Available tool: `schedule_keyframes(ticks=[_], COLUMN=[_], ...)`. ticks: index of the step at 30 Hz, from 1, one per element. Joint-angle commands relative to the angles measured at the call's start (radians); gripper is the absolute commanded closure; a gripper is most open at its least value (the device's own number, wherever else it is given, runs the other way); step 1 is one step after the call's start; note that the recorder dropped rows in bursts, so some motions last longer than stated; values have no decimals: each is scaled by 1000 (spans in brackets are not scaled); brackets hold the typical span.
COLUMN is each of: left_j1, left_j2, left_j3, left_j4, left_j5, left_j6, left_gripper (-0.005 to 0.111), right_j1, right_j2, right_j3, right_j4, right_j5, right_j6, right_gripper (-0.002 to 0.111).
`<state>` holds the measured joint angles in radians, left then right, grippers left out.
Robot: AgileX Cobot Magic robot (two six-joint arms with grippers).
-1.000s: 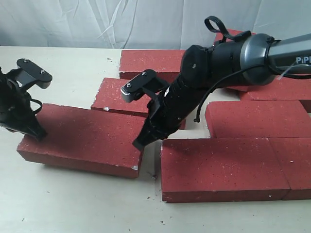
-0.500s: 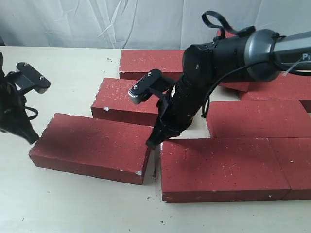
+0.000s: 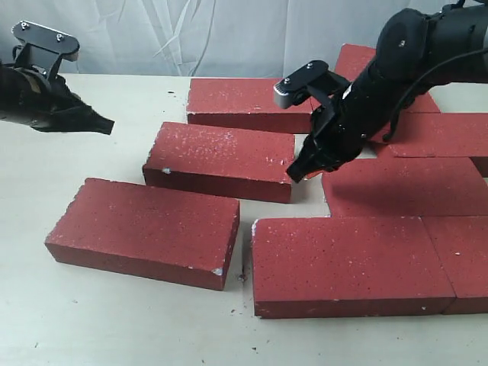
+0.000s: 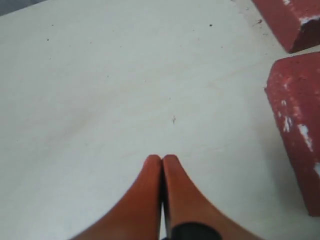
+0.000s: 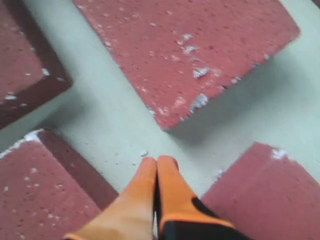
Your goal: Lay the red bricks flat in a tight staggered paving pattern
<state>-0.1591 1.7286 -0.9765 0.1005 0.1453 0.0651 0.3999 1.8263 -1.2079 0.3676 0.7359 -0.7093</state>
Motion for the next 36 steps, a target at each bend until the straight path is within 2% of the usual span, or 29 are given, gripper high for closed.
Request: schedule_keyframes(ticks=[1,4,6,13,23,36], left_j1=[-2,-23,-40,-80,-136,-148], left_j2=[157,250,283,345,354,378], left_j3=[-170,-258,-289,-317,-317,-317], left_j4=[-50,-230,-281,-292,-302,-336], left_j5=[227,248,272,258,170,86], left_j6=[102,273,313,323,342,342], left_gripper=[107,107,107,107,107,107], right_j1=[21,32,32,32,30,30], right_j2=[20,68,101,171,193,193], right_j3=[-22,-37,-58,-96,-103,-103], right_j4=[185,170,170,150,131,-92], right_j5=[81,92,89,73,-89,-169], right_j6=[-267,-269,-269,-269,-252,-15], right_gripper=[109,109,109,109,109,109])
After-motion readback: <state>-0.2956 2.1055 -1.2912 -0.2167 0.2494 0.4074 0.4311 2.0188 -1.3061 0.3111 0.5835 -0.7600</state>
